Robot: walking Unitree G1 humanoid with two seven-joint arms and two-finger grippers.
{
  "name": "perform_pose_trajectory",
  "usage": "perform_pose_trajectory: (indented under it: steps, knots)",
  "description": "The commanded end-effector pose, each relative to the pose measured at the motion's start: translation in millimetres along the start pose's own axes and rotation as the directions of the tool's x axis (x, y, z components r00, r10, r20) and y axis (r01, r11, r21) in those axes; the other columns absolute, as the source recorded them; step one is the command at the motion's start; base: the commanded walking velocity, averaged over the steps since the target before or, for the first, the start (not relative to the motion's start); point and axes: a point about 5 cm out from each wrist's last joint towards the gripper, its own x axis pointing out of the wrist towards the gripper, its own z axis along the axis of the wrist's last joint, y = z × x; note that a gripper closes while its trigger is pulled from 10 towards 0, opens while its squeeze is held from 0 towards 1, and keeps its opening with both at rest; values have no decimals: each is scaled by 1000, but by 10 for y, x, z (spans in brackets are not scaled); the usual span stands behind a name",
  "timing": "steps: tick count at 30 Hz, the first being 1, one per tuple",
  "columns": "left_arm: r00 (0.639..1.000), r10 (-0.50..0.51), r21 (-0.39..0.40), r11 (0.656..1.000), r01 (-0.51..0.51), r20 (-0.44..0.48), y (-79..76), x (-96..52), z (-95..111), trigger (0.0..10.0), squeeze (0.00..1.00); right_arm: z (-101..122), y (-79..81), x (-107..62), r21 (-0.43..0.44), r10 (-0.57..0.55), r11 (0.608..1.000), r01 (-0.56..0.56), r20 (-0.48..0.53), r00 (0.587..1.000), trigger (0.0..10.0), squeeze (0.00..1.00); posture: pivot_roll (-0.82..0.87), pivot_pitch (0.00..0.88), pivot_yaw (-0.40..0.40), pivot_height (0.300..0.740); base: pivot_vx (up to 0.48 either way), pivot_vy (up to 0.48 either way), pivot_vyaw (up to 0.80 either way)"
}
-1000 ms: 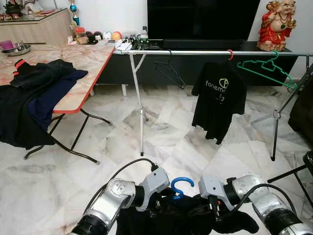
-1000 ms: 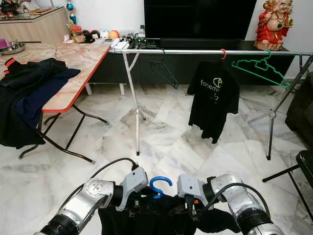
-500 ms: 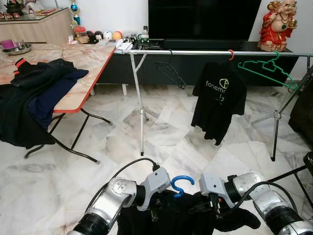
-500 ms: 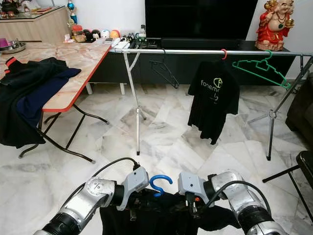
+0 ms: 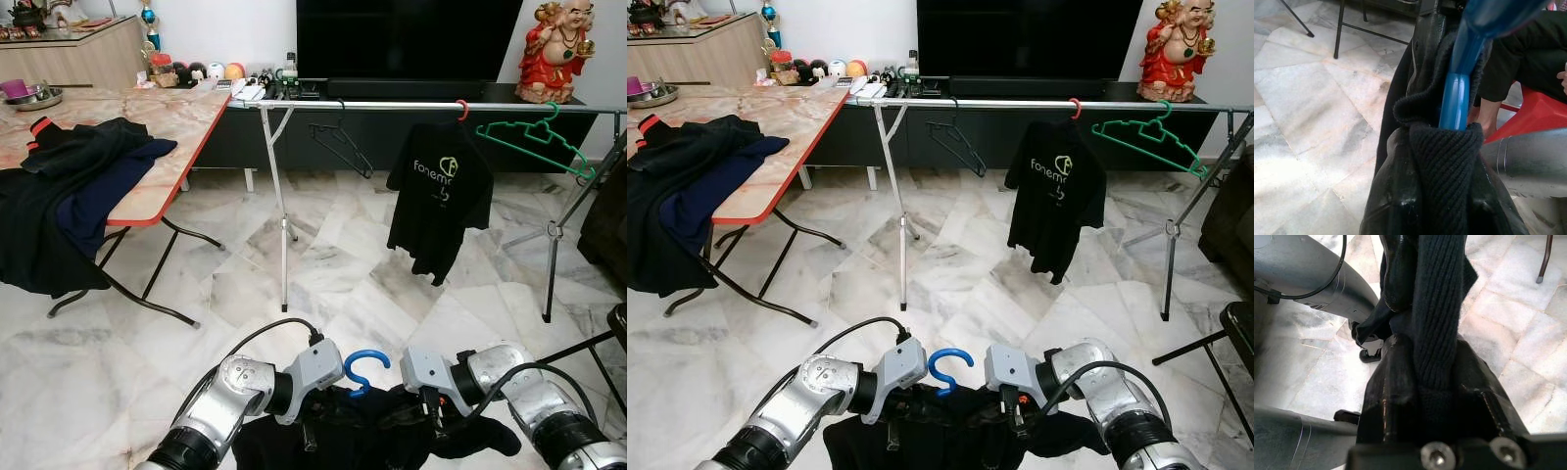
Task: Hang hanger
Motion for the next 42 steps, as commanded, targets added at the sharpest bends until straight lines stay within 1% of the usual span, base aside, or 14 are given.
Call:
perform_pose_trajectory:
  steps: [1,8,9,10,11,12,13,23,30,36,38,39,41,42]
  knots:
    - [1000,17,-35,999,-17,-12,0,3,-55,0,0,183,-96,-37,-59,-41,997,46,76,996,0,0,50,0,-30,740,0,0,0]
    - [1000,13,-35,999,-13,-9,-3,0,-53,0,0,174,-97,-38,-55,-47,997,51,74,996,0,0,51,0,-29,740,0,0,0]
    - [1000,13,-36,999,-13,-9,-3,0,-53,0,0,174,-102,-40,-57,-55,997,59,72,996,4745,0,50,0,-29,740,0,0,0]
    - [1000,13,-36,999,-13,-8,-3,-1,-53,0,0,174,-106,-42,-58,-61,996,65,71,996,4745,0,50,0,-29,740,0,0,0]
    - [1000,13,-36,999,-14,-7,-2,-2,-52,0,0,172,-109,-45,-54,-62,996,66,70,996,10000,557,50,0,-29,740,0,0,0]
    - [1000,13,-36,999,-14,-7,-2,-2,-52,0,0,172,-109,-45,-54,-62,996,66,70,996,10000,557,50,0,-29,740,0,0,0]
    - [1000,21,-36,999,-21,-5,6,-4,-50,0,0,174,-112,-52,-49,-60,997,64,72,996,10000,1000,49,0,-30,740,0,0,0]
    - [990,141,-4,990,-141,-32,125,-41,-68,0,0,170,-139,-164,-59,-58,996,60,31,998,10000,1000,40,8,-36,740,0,0,0]
    - [939,321,72,947,-314,-126,264,-113,-213,0,0,175,-281,-398,-131,-233,966,224,-57,971,10000,1000,23,14,-25,740,0,0,0]
    - [849,513,32,857,-514,-126,350,-208,-347,0,0,28,-400,-621,-10,-543,840,543,-47,839,10000,1000,15,23,-18,740,0,0,0]
    - [796,590,24,805,-593,-131,383,-261,-397,0,0,-87,-418,-654,87,-677,729,679,-48,734,10000,1000,17,27,-11,740,0,0,0]
    - [718,680,21,728,-685,-147,436,-340,-447,0,0,-234,-400,-653,184,-775,606,774,-86,627,10000,949,17,28,-6,740,0,0,0]
    - [659,736,15,669,-743,-156,473,-406,-477,0,0,-352,-361,-623,254,-812,527,811,-129,569,10000,890,15,30,-2,740,0,0,0]
    - [633,757,7,642,-766,-160,484,-439,-495,0,0,-422,-327,-590,289,-826,487,825,-155,542,10000,714,8,33,4,740,0,0,0]
